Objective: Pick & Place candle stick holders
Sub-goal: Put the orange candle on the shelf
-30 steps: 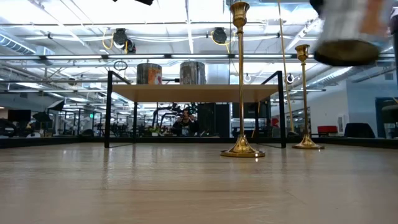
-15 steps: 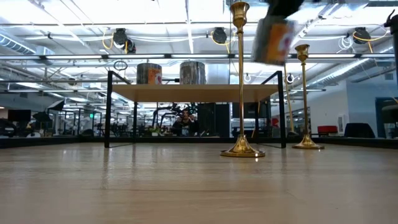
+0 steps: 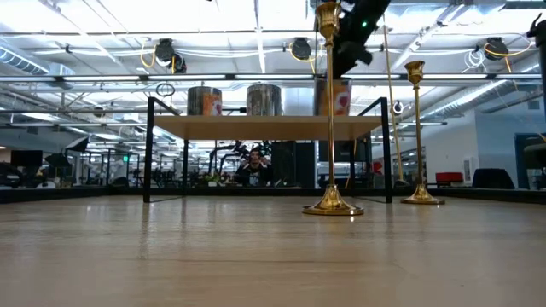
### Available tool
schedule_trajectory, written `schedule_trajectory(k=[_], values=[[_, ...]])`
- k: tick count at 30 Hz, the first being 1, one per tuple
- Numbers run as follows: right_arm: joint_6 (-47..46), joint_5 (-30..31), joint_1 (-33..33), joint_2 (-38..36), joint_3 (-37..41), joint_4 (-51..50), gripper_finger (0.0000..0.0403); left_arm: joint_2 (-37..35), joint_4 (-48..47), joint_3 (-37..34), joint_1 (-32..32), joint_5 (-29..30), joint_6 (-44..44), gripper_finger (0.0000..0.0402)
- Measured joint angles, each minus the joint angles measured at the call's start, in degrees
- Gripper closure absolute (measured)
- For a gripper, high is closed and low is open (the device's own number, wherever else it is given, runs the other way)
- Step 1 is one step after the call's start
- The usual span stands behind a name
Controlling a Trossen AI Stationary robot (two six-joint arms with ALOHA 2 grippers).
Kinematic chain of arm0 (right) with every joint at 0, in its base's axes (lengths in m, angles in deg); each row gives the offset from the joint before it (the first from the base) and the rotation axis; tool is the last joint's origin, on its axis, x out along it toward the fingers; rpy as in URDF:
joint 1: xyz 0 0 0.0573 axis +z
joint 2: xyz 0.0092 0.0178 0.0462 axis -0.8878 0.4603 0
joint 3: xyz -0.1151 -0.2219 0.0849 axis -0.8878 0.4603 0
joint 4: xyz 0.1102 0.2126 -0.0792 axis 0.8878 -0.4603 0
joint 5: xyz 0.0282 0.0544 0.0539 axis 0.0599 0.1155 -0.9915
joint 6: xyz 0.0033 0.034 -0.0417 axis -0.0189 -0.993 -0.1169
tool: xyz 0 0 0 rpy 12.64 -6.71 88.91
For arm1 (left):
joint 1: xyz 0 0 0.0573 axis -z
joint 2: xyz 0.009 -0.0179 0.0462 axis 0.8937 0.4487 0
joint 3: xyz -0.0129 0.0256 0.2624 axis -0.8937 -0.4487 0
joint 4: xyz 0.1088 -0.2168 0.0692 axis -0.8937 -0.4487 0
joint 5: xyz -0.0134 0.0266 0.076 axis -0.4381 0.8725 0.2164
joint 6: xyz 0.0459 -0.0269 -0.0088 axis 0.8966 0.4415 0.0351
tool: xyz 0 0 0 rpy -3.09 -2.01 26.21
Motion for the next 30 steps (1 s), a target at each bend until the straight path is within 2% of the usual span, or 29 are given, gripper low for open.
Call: schedule_trajectory(k=[3,8,13,20,24,30], values=[[0.71,-0.84,-2.37,0.51,0.04,1.82,0.0403,0.00,-0.07,0.00,0.01,-0.03,0.41,0.0309],[-1.73,-10.36,-5.93,0.40,0.15,2.64,0.0403,0.00,-0.15,0.00,0.00,-0.03,0.44,0.0309],[-6.50,-9.77,-8.78,0.18,0.28,2.89,0.0400,0.00,-0.17,0.00,0.00,-0.03,1.24,0.0309],[-17.75,-8.90,-11.83,0.25,0.39,3.52,0.0397,0.02,-0.15,0.00,0.01,-0.03,1.22,0.0309],[-24.81,-8.88,-12.45,0.50,0.44,3.87,0.0396,0.02,-0.15,0.00,0.01,-0.03,0.78,0.0309],[-29.10,-8.92,-12.45,0.51,1.22,4.23,0.0395,0.02,-0.15,0.00,0.02,-0.03,0.35,0.0309]])
